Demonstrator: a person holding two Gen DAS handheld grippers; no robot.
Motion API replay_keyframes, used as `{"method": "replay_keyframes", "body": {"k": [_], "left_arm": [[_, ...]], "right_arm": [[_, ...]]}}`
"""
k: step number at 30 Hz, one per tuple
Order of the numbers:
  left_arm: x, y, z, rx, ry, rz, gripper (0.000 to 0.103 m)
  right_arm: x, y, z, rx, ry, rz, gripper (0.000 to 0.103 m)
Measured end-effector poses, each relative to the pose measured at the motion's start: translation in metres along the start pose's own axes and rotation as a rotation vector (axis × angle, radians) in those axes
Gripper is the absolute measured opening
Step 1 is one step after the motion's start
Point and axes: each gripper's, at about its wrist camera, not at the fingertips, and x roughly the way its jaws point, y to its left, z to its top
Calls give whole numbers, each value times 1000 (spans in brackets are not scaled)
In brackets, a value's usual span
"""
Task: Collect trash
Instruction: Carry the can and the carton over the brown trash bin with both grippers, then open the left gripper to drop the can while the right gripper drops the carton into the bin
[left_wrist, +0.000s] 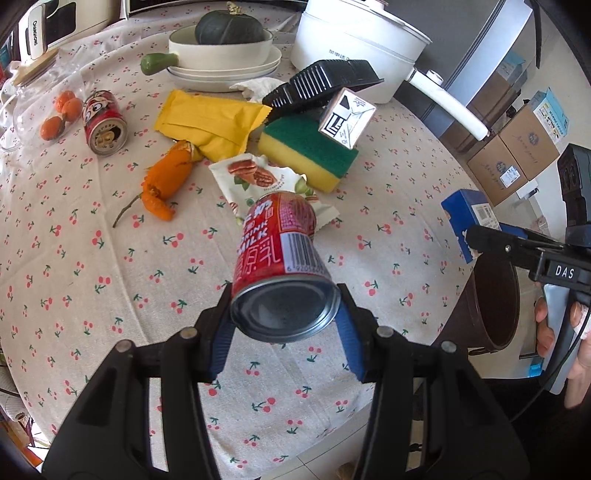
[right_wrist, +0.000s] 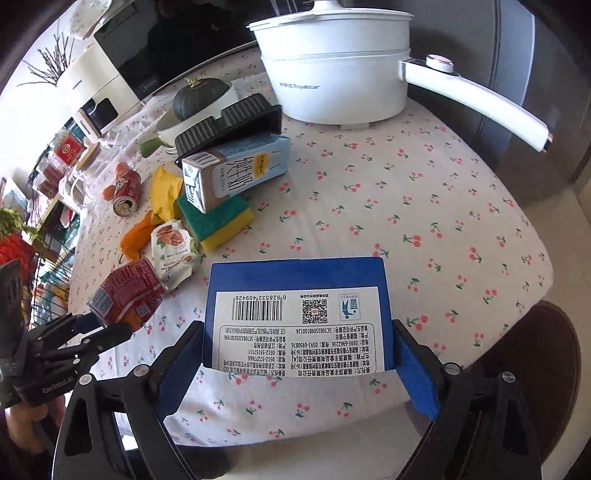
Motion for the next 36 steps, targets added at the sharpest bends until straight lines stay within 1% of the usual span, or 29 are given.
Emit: {"method": "replay_keyframes", "body": {"k": [6, 12, 18, 27, 28, 29, 31, 36], "left_arm": [[-4, -29, 10, 31, -51, -30, 53], [3, -77, 10, 130, -58, -58, 52], [18, -129, 14, 196, -57, -117, 52], [55, -224, 3, 317, -3, -244, 52], [59, -233, 1, 329, 3, -257, 52], [61, -243, -1, 344, 1, -271, 52], [69, -260, -4, 366, 16, -295, 52], [89, -291, -15, 419, 55, -323, 52]], "right_arm": [[-29, -39, -13, 49, -19, -22, 96], [-51, -81, -29, 87, -27, -65, 96], [-65, -131, -51, 158, -26, -94, 96], [-80, -211, -98, 270, -6, -162, 96], [-81, -226, -108, 295, 1, -173, 96], [-81, -226, -108, 295, 1, -173, 96], [-82, -238, -117, 315, 8, -180, 96], [-83, -259, -131, 339, 25, -196, 96]]}}
